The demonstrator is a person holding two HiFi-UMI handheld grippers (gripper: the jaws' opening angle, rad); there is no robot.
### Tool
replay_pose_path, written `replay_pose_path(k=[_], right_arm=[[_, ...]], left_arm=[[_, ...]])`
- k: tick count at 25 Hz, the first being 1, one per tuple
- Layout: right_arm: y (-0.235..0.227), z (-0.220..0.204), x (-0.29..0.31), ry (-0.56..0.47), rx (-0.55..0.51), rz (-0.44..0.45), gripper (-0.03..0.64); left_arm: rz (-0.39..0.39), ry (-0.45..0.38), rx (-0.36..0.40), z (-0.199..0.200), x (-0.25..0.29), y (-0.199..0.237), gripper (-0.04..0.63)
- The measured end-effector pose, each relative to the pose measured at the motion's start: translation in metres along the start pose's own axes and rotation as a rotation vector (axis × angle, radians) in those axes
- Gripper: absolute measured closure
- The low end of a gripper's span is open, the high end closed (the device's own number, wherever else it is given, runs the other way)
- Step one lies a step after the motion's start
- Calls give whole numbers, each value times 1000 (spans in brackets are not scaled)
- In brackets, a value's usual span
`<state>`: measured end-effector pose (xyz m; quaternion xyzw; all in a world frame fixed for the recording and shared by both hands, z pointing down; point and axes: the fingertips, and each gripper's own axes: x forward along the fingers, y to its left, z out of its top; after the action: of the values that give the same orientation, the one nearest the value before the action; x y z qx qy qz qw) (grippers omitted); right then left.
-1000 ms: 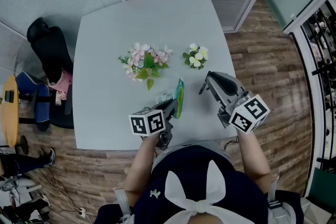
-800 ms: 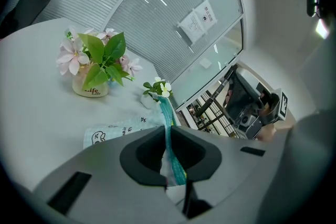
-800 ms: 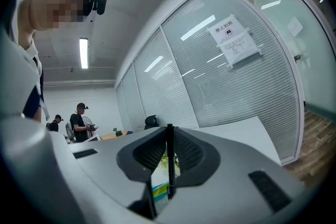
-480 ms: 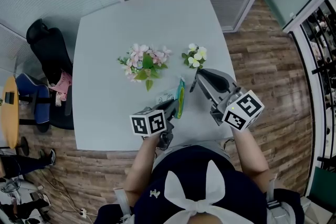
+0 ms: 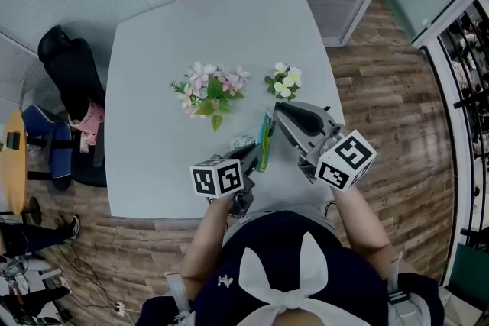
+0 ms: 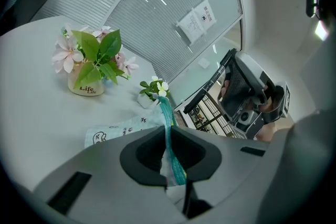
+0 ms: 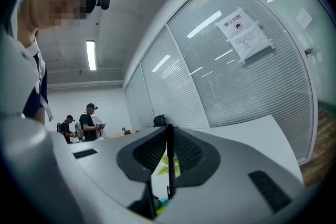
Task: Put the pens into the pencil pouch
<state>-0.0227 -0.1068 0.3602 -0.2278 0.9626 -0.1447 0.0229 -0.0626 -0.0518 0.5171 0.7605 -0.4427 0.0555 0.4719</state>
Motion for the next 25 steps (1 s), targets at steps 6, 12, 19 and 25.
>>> replay_pose_path(k=[6, 12, 19, 25], right_arm=[[0, -9, 4, 10, 2, -2, 565], [-1, -20, 6, 32, 5, -7, 565], [-4, -34, 4, 71, 18, -28, 565], [-5, -48, 1, 111, 2, -43, 566]], left_arm=[[-9, 0, -2, -1, 0, -2, 546], [-21, -2, -20, 0, 0, -3, 546], [-24, -1, -23, 1, 0, -4, 546], [-29, -4, -25, 0, 0, -5, 546]])
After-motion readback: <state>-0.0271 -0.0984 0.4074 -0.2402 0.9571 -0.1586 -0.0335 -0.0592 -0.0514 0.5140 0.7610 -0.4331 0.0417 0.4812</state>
